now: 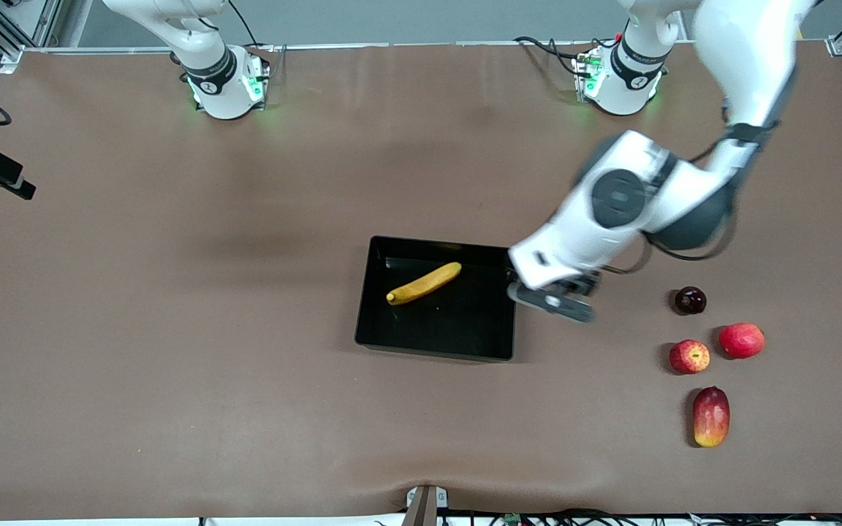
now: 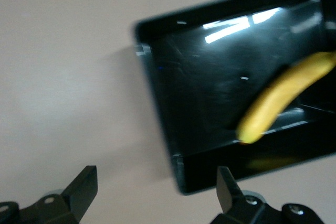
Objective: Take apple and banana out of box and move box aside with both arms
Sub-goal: 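Lower the left gripper into the tray and grasp the banana, then lift the banana with the left gripper while the right gripper reaches the tray, then grasp the tray rim with the right gripper and drag it away, then set the banana down with the left gripper while the right gripper releases the tray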
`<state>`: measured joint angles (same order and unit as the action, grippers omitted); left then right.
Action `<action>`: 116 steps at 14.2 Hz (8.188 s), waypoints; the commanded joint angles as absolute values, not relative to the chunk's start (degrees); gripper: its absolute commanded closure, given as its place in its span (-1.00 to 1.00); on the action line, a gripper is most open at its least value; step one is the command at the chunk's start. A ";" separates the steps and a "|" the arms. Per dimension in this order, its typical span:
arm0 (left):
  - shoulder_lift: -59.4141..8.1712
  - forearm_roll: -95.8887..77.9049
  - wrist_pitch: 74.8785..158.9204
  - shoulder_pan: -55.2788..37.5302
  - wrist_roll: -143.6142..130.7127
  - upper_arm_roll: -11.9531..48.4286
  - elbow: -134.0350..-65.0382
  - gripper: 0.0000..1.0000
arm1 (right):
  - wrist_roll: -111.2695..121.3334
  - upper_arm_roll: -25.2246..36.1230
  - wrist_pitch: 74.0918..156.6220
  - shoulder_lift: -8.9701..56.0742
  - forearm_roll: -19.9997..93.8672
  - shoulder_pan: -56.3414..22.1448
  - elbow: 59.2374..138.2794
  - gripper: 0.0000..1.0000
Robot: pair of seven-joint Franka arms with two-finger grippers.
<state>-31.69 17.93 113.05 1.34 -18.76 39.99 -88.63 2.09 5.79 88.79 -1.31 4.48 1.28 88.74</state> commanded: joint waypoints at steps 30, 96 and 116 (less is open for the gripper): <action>-53.00 21.80 155.21 -29.80 -20.41 18.98 -80.68 0.50 | 2.81 5.10 88.42 1.57 5.36 1.93 87.45 -1.00; -45.88 -4.05 146.34 12.92 -6.50 22.59 -90.17 1.00 | -10.47 5.45 98.17 24.43 15.30 -6.62 85.43 1.00; -33.51 -4.57 129.05 15.12 0.88 24.26 -90.97 -1.00 | 23.38 5.10 112.86 35.68 9.84 17.67 89.92 -1.00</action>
<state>-38.98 -3.33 134.29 14.92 0.73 24.36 -89.71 22.73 6.00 114.15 36.62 9.06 16.81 91.11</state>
